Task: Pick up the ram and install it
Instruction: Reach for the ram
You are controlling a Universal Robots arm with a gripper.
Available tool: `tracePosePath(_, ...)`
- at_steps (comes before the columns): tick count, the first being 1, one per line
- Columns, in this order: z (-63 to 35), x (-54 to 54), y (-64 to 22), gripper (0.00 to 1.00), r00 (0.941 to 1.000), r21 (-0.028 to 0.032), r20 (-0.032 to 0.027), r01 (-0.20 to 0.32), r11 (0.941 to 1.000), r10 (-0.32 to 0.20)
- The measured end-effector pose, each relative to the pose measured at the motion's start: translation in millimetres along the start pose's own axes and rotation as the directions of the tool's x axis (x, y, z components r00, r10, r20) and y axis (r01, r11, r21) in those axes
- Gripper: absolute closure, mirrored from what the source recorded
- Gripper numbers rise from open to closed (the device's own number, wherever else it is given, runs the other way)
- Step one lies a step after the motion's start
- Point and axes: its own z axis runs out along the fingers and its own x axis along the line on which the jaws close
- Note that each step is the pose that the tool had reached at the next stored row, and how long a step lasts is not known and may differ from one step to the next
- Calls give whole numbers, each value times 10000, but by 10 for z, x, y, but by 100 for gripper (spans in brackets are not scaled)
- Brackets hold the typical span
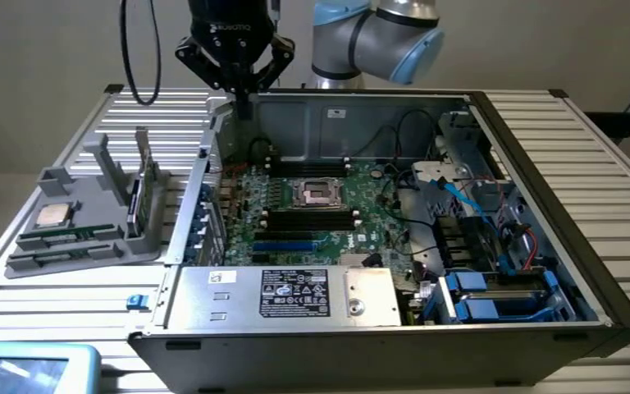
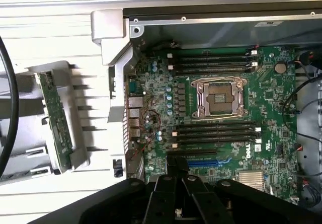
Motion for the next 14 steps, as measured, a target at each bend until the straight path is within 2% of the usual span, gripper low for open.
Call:
tracePosePath(12, -12, 550, -29, 91, 10000, -4, 0, 9, 10000, -9)
tracePosePath(14, -14, 638, -35, 85, 10000, -4, 0, 10, 10000, -10)
